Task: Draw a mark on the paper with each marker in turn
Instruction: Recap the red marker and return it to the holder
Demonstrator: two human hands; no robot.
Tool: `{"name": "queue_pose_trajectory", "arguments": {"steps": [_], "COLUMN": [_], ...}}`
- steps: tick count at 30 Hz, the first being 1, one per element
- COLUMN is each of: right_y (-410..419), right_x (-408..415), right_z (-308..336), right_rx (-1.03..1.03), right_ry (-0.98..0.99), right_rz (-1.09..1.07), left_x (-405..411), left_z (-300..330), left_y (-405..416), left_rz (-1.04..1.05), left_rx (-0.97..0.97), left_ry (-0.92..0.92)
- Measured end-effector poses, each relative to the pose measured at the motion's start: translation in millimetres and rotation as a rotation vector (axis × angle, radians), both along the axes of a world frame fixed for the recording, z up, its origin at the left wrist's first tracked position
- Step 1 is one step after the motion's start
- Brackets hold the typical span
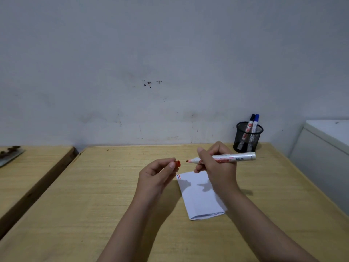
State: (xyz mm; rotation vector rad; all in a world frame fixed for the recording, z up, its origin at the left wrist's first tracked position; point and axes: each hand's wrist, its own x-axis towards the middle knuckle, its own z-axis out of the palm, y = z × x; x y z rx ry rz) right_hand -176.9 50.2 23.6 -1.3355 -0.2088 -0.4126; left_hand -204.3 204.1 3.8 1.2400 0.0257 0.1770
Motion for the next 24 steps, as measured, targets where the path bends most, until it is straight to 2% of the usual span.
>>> {"name": "queue_pose_trajectory", "arguments": {"steps": [6, 14, 24], "right_y": [-8, -14, -10], "right_x": [-40, -75, -95], "right_z": [16, 37, 59], "right_rx": [-0.014, -0.071, 0.105], "right_ry": [-0.045, -0.09, -0.191], "right_rz": [0.004, 0.047, 0.066], "left_x": [-31, -66, -78], "left_z": [20, 42, 73], "left_y": [-12, -25, -34], "left_rz": [-0.106, -0.169, -0.171], "left_rx": [-0.061, 0.09, 0.038], "left_ry": [-0.059, -0.162, -0.26]}}
